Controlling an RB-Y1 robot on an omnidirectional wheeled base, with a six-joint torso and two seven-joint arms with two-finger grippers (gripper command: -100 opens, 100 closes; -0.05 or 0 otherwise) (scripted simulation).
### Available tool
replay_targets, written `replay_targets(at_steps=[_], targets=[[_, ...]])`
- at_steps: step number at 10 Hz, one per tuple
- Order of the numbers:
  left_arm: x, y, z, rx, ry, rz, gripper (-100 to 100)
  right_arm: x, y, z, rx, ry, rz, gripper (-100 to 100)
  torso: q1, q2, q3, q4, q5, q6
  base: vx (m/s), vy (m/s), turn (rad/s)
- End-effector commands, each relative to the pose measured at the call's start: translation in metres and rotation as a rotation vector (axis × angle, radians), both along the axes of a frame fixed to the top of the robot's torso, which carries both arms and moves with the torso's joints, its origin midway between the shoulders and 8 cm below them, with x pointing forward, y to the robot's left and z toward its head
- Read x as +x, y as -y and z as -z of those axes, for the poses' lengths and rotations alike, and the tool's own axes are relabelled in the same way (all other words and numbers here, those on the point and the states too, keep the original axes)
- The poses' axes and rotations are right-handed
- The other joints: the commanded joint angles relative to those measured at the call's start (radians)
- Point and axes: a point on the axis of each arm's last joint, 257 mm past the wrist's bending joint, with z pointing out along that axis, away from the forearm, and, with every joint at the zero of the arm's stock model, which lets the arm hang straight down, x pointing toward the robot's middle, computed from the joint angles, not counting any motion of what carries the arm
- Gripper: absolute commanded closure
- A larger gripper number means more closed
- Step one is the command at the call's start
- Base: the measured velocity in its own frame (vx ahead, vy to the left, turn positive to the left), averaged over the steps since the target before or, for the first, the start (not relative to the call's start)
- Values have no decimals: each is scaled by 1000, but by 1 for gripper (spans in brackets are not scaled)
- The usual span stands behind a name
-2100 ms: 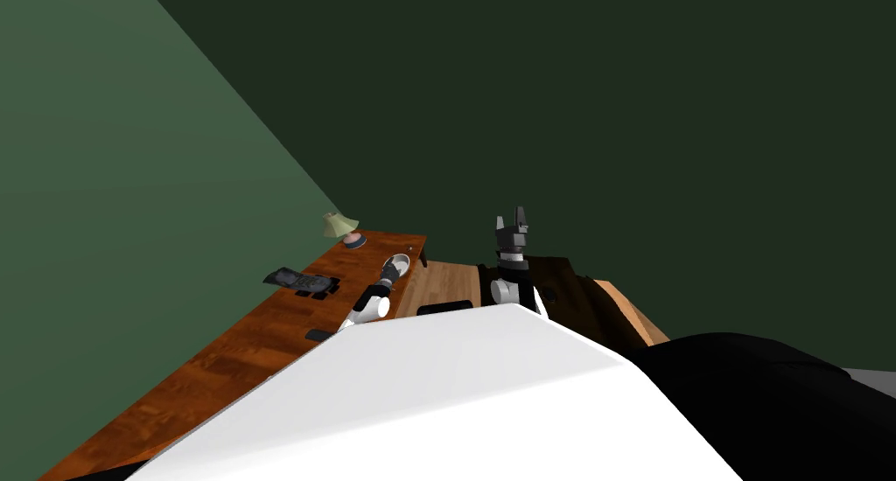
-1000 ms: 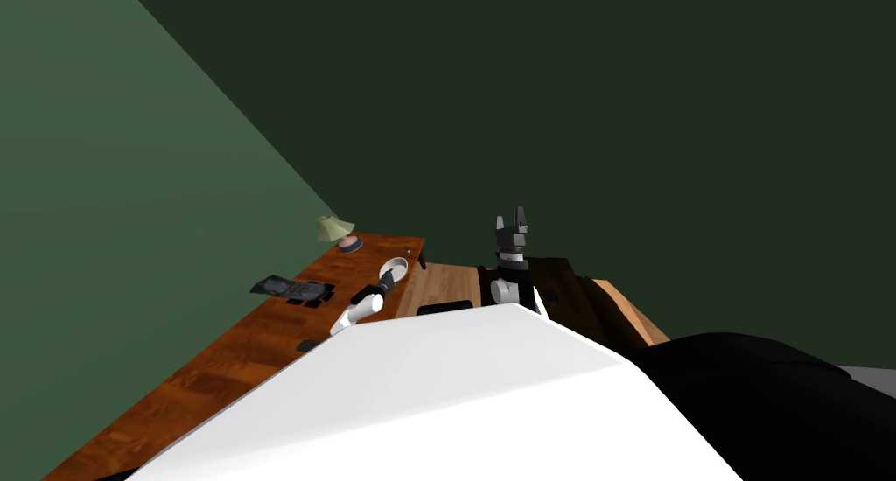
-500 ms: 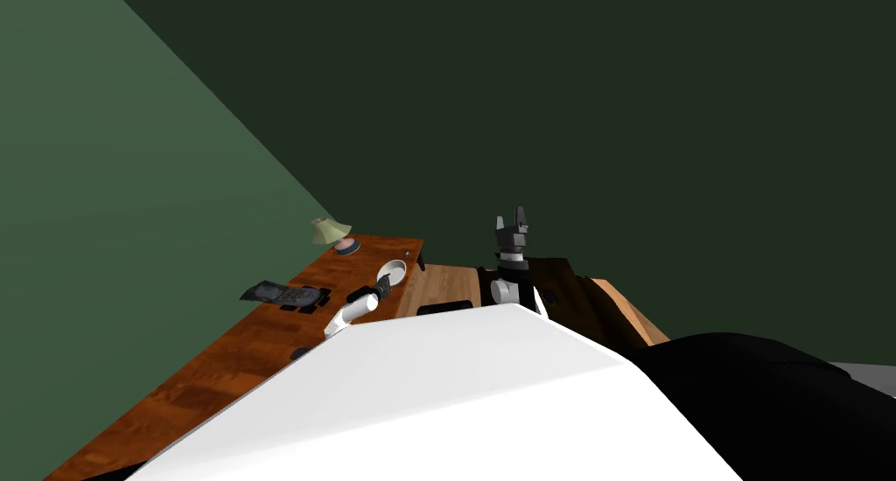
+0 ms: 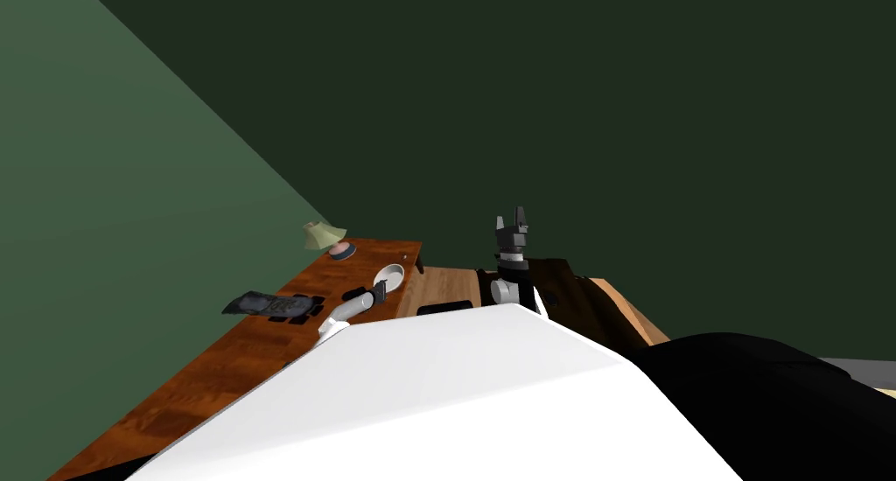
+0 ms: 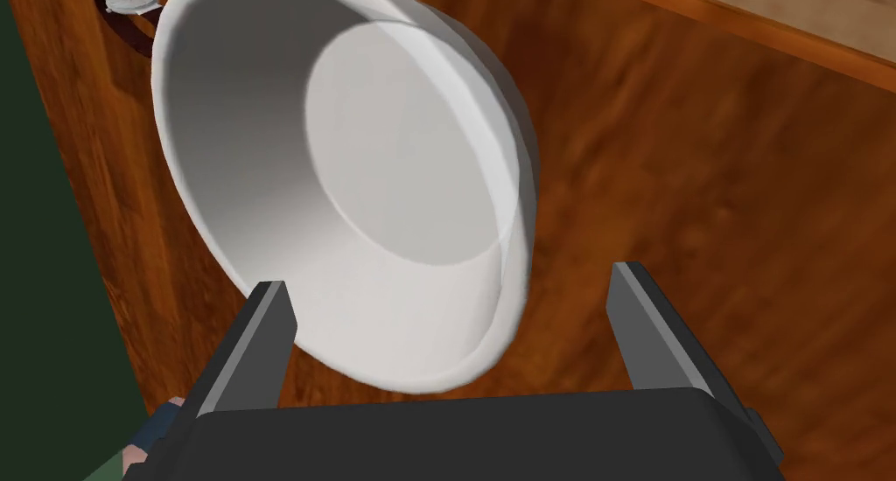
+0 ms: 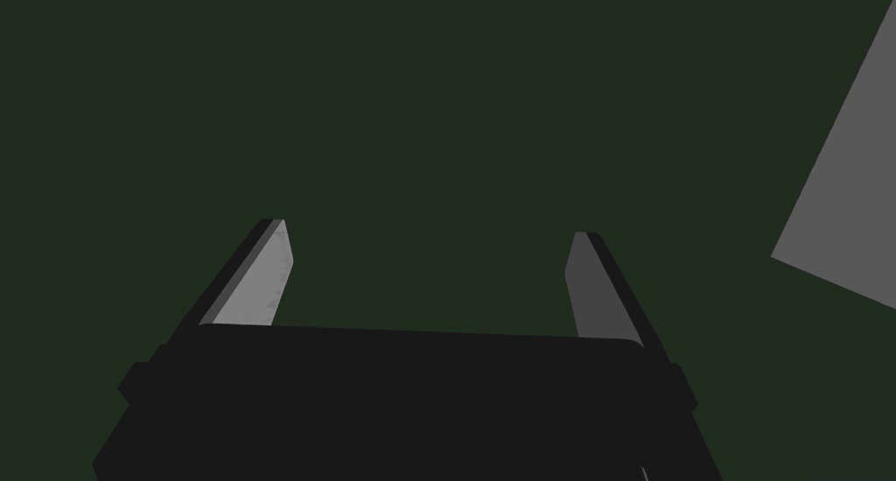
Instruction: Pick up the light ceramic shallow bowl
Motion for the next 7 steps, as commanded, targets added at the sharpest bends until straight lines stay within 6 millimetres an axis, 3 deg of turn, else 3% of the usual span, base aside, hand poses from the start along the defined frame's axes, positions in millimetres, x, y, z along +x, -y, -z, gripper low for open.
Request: replay_targets(at_steps=[1, 5, 6, 7], targets=[[-7, -5, 8, -3, -32, 2, -100, 0, 0, 0, 0, 0, 0, 0, 0, 0, 0, 0, 0, 0, 59, 8, -14], [-30, -17, 22, -9, -127, 7, -100, 0, 0, 0, 0, 0, 0, 0, 0, 1, 1, 0, 0, 0, 56, 3, -36], [-47, -19, 31, -17, -176, 8, -100, 0, 0, 0, 0, 0, 0, 0, 0, 2, 1, 0, 0, 0, 61, -1, -46], [-37, -18, 28, -14, -151, 5, -100, 0, 0, 0, 0, 0, 0, 0, 0, 1, 1, 0, 0, 0, 31, 1, -11]])
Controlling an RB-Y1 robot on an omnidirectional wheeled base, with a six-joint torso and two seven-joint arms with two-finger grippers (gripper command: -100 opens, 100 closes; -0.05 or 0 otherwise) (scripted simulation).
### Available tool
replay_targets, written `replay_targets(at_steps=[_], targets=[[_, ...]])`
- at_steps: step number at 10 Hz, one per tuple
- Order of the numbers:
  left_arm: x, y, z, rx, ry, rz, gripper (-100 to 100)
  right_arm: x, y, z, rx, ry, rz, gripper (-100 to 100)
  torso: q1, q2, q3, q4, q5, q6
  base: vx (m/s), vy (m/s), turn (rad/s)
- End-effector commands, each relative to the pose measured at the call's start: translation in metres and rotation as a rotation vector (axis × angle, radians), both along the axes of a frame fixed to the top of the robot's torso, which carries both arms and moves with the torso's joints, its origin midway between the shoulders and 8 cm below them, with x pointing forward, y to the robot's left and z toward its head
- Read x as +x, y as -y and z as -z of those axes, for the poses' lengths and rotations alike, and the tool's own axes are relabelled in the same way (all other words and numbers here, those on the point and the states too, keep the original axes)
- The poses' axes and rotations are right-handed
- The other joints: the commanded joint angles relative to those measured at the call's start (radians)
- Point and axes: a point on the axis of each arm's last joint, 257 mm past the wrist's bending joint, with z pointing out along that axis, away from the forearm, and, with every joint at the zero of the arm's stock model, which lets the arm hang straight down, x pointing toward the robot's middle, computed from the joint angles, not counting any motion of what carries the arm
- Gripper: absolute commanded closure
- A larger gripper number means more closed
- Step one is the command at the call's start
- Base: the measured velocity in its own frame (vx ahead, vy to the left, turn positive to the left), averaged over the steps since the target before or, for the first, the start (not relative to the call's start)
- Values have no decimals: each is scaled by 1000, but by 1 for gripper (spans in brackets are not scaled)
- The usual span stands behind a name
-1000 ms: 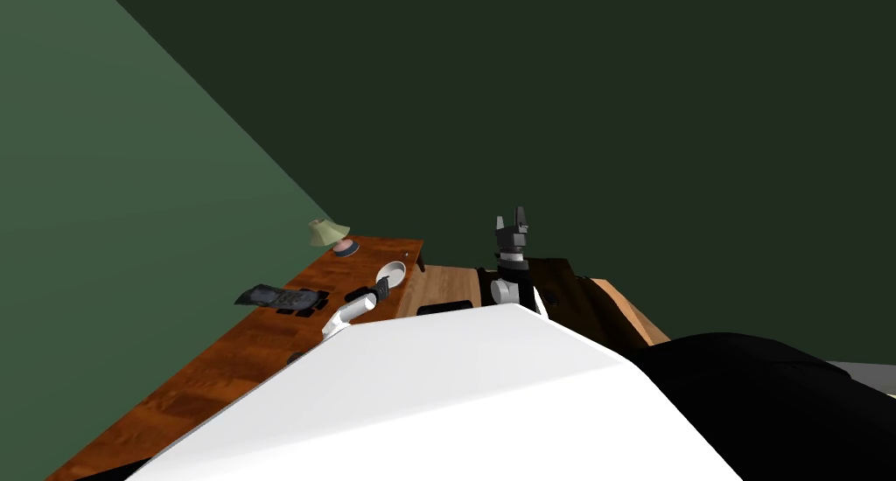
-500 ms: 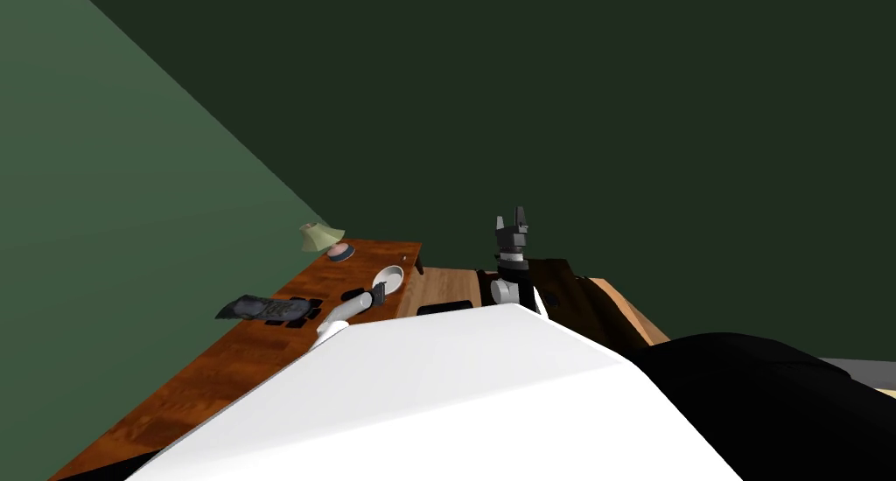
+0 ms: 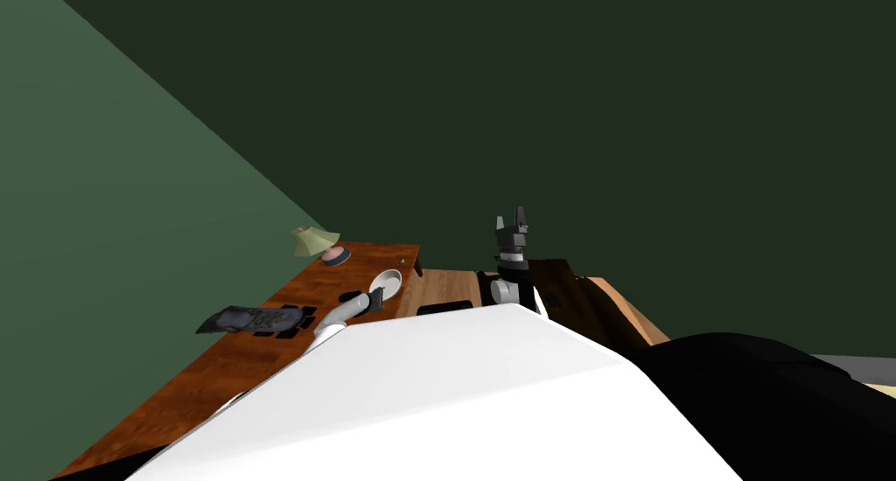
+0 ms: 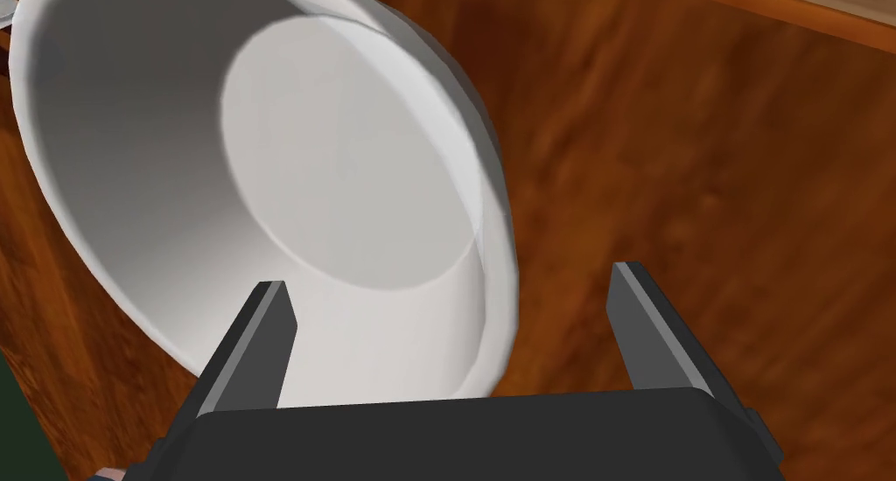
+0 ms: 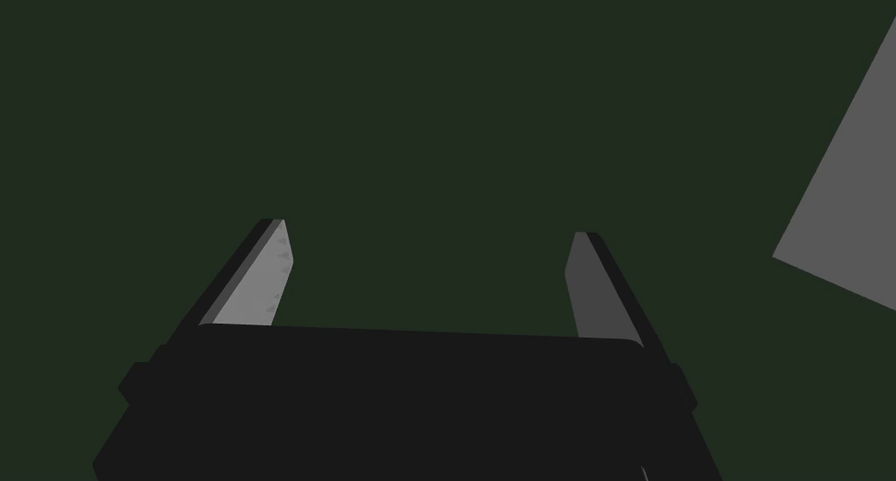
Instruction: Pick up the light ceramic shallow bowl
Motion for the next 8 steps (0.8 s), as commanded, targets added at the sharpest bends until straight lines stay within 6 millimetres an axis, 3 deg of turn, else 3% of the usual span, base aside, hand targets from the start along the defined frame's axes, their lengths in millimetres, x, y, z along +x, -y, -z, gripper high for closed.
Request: replay_targets(at_steps=[1, 2, 8], targets=[[0, 0, 0, 0, 0, 0, 0, 0, 0, 0, 0, 0, 0, 0, 0, 0, 0, 0, 0, 0, 5, 0, 2], [0, 10, 3, -1, 1, 16, -100, 0, 0, 0, 0, 0, 0, 0, 0, 2, 1, 0, 0, 0, 28, 21, 98], [-4, 59, 15, -3, 4, 91, -100, 0, 0, 0, 0, 0, 0, 0, 2, -1, -1, 0, 1, 0, 61, 43, 124]])
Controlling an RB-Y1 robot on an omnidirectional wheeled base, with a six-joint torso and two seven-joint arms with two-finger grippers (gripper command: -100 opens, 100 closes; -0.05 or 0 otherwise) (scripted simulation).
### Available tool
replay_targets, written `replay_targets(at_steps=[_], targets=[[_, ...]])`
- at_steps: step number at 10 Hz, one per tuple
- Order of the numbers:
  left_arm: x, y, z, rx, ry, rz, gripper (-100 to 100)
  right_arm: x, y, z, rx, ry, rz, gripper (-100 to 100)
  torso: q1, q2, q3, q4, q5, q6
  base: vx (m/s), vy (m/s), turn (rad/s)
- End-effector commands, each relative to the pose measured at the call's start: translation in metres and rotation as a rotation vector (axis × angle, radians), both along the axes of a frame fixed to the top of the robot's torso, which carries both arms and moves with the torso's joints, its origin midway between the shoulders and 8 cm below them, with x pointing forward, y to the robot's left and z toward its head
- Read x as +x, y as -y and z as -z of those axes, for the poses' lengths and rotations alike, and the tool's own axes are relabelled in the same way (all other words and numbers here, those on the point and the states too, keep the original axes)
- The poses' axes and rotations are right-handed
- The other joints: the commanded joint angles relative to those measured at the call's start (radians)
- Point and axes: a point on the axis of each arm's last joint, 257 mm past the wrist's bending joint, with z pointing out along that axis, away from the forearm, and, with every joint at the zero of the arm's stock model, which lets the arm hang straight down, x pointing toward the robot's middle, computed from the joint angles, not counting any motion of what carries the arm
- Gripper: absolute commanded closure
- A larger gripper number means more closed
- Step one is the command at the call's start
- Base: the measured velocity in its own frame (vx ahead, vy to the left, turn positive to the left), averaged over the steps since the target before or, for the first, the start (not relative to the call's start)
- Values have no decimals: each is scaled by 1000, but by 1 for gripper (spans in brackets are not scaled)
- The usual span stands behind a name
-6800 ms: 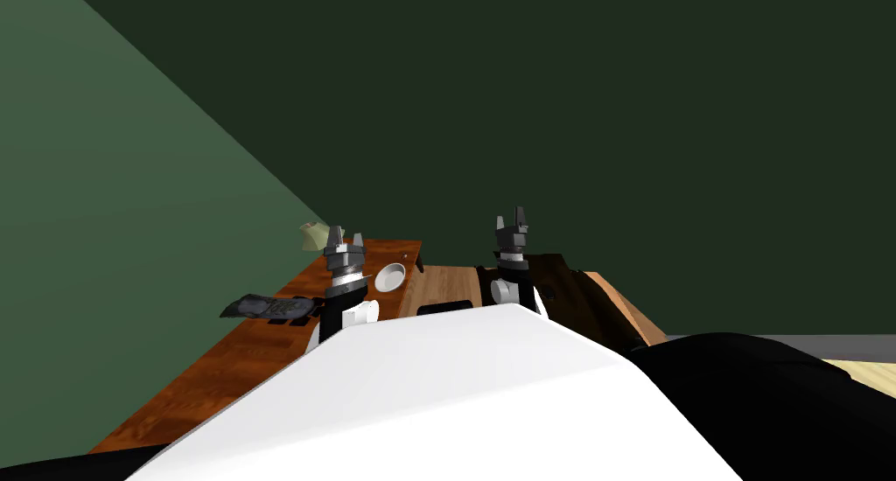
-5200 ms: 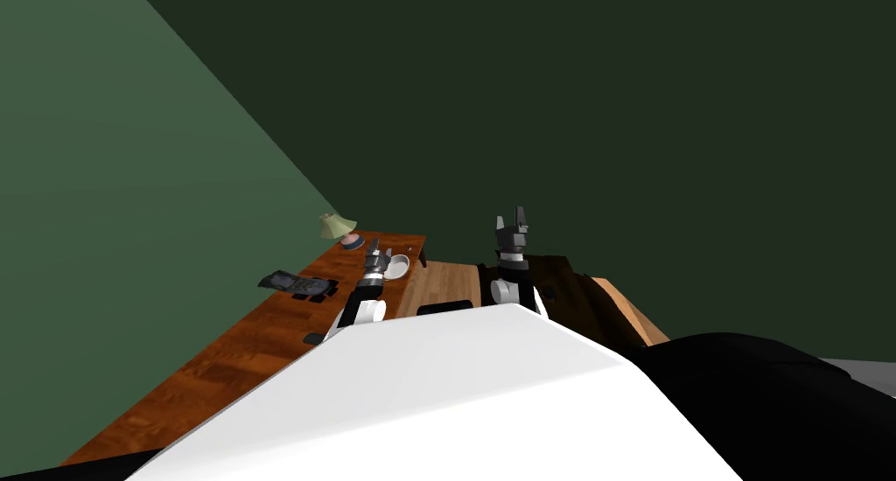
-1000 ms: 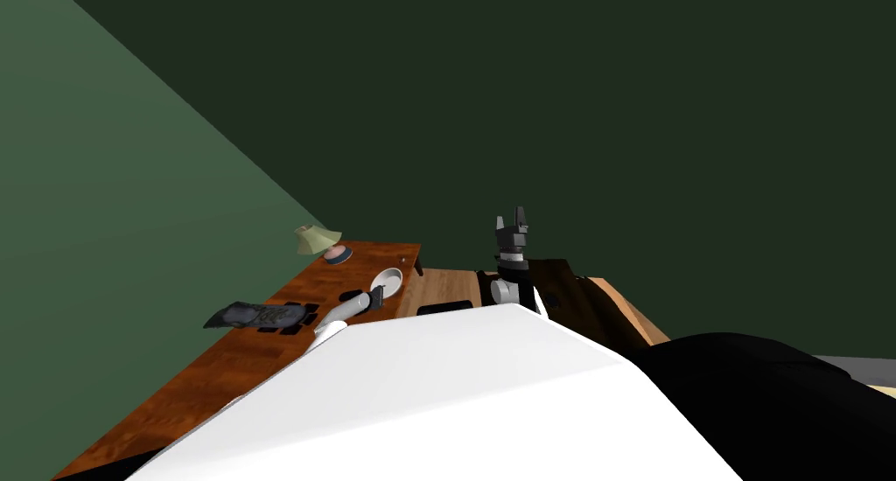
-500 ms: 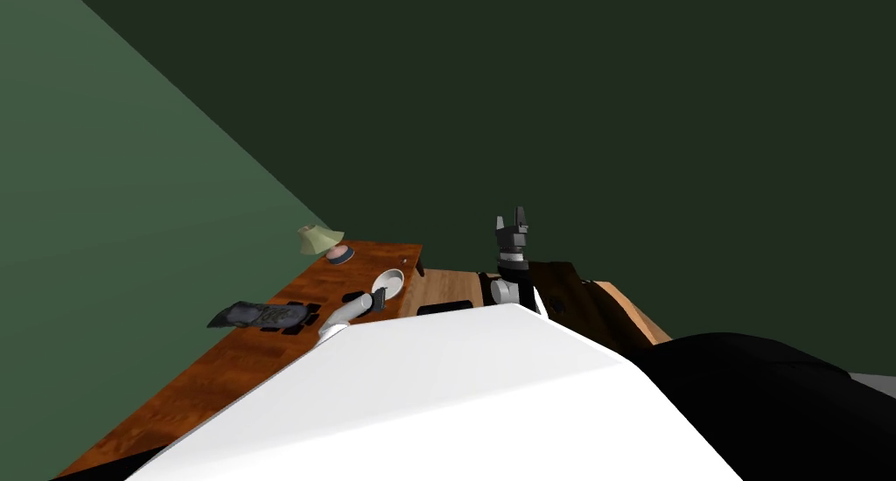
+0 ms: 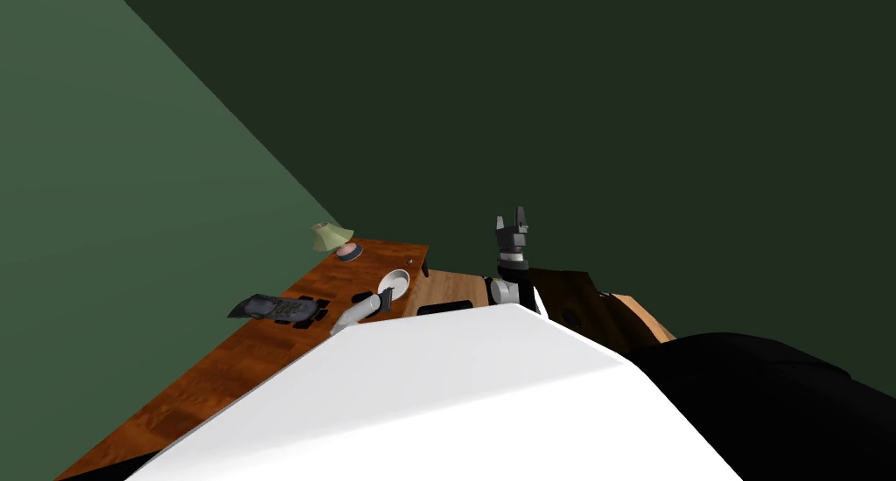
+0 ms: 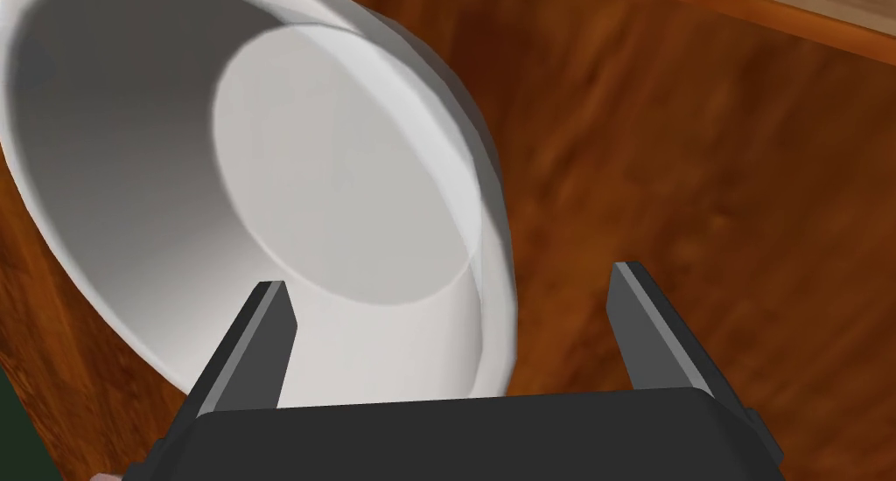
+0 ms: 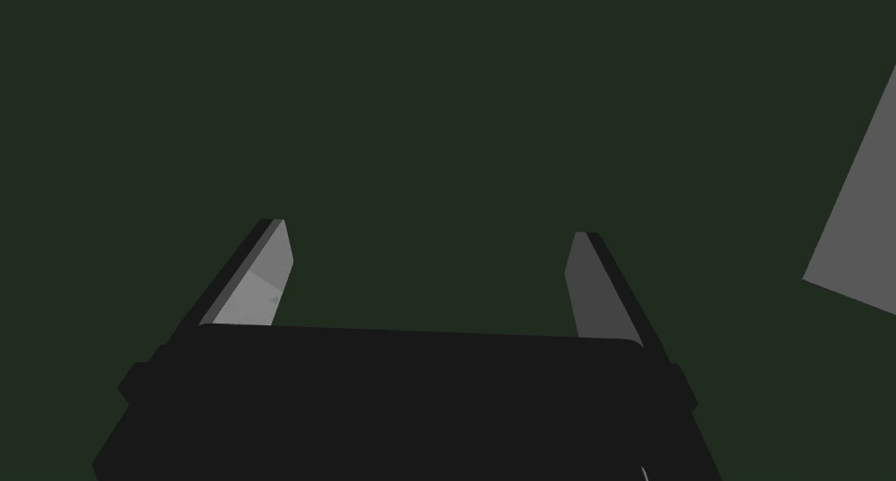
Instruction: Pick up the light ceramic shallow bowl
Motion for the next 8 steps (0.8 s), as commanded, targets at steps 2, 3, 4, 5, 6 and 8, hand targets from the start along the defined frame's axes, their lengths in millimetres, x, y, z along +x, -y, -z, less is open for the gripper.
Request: replay_targets(at_steps=[2, 3, 4, 5, 6, 8], targets=[[-3, 23, 6, 2, 0, 38, -100, 0, 0, 0, 0, 0, 0, 0, 1, 0, 0, 0, 0, 0, 69, 59, 136], [-4, 32, 8, 3, -1, 51, -100, 0, 0, 0, 0, 0, 0, 0, 1, 0, 0, 0, 0, 0, 78, 50, 148], [-6, 41, 9, 4, -2, 63, -100, 0, 0, 0, 0, 0, 0, 0, 0, 0, 0, 0, 0, 0, 76, 40, 143], [-5, 36, 8, 2, -2, 52, -100, 0, 0, 0, 0, 0, 0, 0, 0, 0, 0, 0, 0, 0, 33, 14, 21], [-5, 37, 8, 3, -2, 56, 100, 0, 0, 0, 0, 0, 0, 0, -1, 2, 1, 0, 0, 1, 6, 3, -5], [-7, 37, 9, 3, -6, 55, 100, 0, 0, 0, 0, 0, 0, 0, -2, 4, 3, 2, -1, 1, 1, 1, 0]])
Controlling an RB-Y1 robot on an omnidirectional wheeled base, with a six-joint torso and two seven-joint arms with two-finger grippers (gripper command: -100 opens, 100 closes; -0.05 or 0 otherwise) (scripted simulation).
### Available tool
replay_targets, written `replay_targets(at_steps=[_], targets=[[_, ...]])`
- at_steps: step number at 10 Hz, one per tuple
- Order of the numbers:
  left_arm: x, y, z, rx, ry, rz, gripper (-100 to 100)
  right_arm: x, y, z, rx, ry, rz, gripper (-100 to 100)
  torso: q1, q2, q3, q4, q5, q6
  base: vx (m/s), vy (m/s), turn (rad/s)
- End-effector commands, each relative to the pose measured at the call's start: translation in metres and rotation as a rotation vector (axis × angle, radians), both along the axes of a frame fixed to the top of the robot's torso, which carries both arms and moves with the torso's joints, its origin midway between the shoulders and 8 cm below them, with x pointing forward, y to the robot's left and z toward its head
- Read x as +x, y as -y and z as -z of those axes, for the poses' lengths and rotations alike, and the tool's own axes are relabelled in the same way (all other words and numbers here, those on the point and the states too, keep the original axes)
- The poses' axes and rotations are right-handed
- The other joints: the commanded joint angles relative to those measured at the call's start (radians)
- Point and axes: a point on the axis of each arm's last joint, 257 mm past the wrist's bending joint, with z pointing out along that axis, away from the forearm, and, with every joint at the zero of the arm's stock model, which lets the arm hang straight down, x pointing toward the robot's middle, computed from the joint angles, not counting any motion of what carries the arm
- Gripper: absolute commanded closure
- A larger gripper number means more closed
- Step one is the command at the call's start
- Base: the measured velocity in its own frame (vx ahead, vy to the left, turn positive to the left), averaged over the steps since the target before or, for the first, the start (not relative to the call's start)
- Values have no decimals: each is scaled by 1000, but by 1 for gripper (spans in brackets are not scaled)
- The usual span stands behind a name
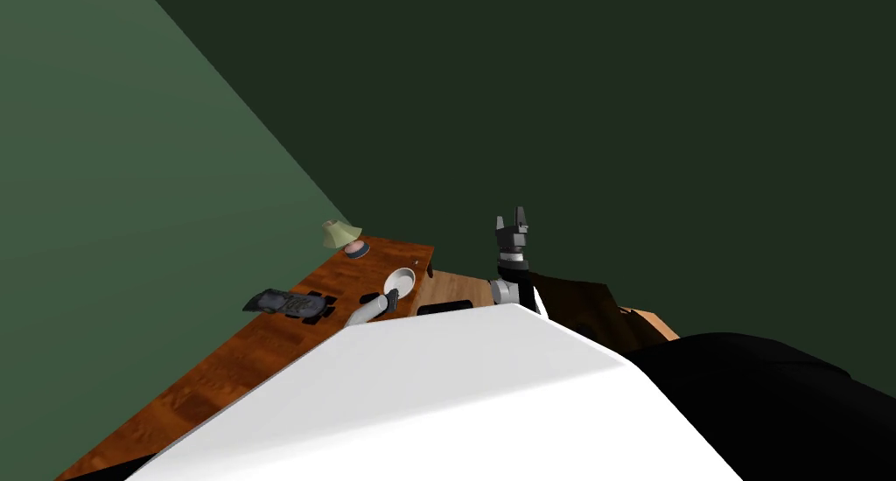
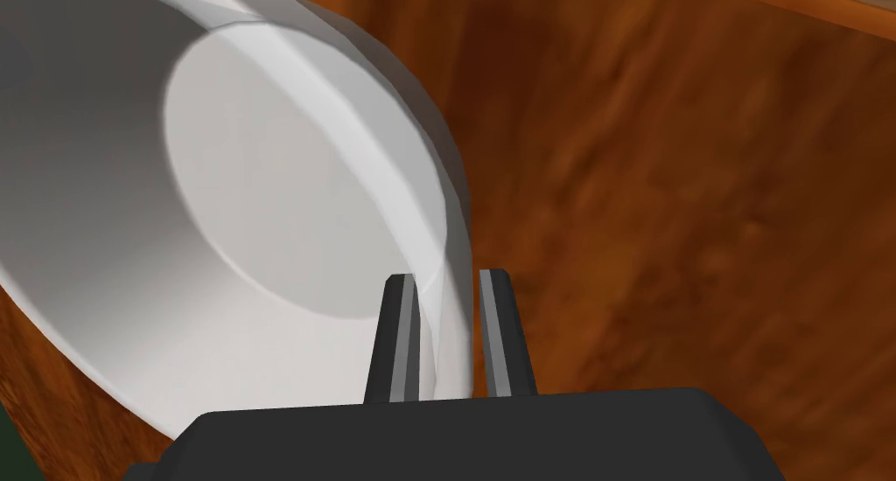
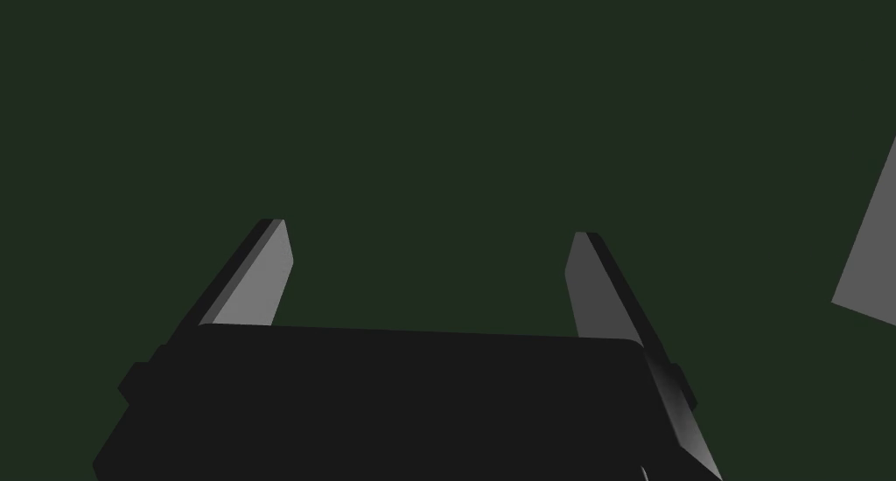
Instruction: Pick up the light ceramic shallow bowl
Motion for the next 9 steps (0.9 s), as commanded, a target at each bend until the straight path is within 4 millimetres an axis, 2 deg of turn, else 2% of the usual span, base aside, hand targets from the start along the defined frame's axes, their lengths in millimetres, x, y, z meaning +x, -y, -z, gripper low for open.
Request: replay_targets(at_steps=[1, 2, 3, 4, 9], targets=[[0, 0, 0, 0, 0, 0, 100, 0, 0, 0, 0, 0, 0, 0, 0, 0, 0, 0, 0, 0, 0, 0, 0], [0, 0, 0, 0, -1, 0, 100, 0, 0, 0, 0, 0, 0, 0, 0, 0, 0, 0, 0, 0, 0, 0, 0], [-1, 0, 0, -1, -2, 0, 0, 0, 0, 0, 0, 0, 0, 0, 0, 1, 1, 1, -1, 0, 0, 0, 0], [3, -14, -3, -1, 3, -18, 100, 0, 0, 0, 0, 0, 0, 0, -1, 1, 1, 1, -1, 0, -55, -33, -229], [8, -61, -13, -2, 2, -88, 100, 0, 0, 0, 0, 0, 0, 0, -6, 8, 5, 3, -3, 0, -80, -57, -147]])
